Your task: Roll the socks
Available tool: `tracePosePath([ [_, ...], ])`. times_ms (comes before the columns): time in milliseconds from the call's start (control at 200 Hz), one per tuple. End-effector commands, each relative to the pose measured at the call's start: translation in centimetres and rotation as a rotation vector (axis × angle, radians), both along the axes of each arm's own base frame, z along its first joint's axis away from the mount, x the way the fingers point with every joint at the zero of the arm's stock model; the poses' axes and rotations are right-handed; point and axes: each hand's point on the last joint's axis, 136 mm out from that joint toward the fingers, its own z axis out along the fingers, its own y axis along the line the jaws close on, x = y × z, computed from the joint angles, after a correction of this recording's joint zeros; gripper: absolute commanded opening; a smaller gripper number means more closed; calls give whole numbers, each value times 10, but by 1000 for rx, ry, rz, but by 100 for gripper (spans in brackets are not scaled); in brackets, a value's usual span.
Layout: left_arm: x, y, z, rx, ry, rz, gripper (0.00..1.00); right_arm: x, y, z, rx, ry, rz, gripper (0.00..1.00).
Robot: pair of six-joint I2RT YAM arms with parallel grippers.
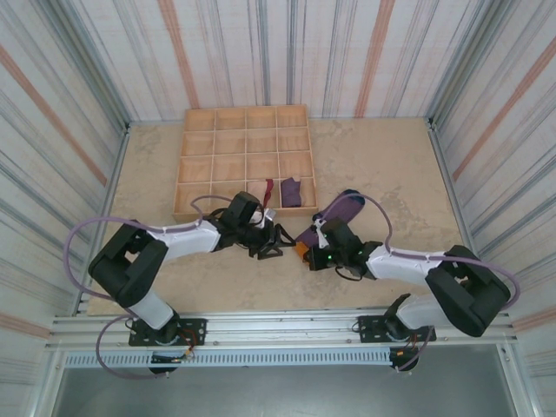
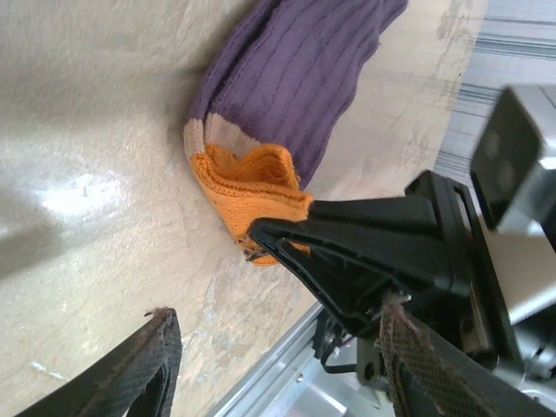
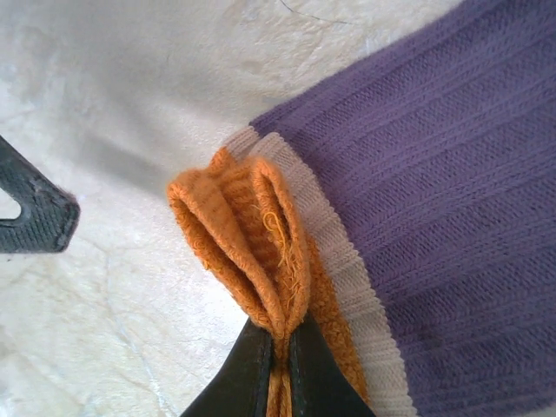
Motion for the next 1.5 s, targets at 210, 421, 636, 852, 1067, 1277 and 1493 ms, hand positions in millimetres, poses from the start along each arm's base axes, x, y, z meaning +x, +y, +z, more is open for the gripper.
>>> tracePosePath([
  [210,17,3,-14,120,-148,-25,60,6,9,-4,357,351,-54,0],
  [421,34,-8,-33,157,-174,-21,54,16,8,-13,414,451,-91,0],
  [636,54,-10,-42,219,-203,12,48,20,7,-18,427,491,-113,0],
  [852,56,-15,-51,219,-193,0,40,28,6,-19,460,512,-130,0],
  [1067,48,-7,-60,240,-176,11,40,34,6,-20,475,520,-152,0],
  [1277,46,-19,-73,239,-155,0,36,40,9,-19,488,523,-152,0],
  [1493,45,-13,-86,256,-107,35,11,42,8,-14,485,497,-152,0],
])
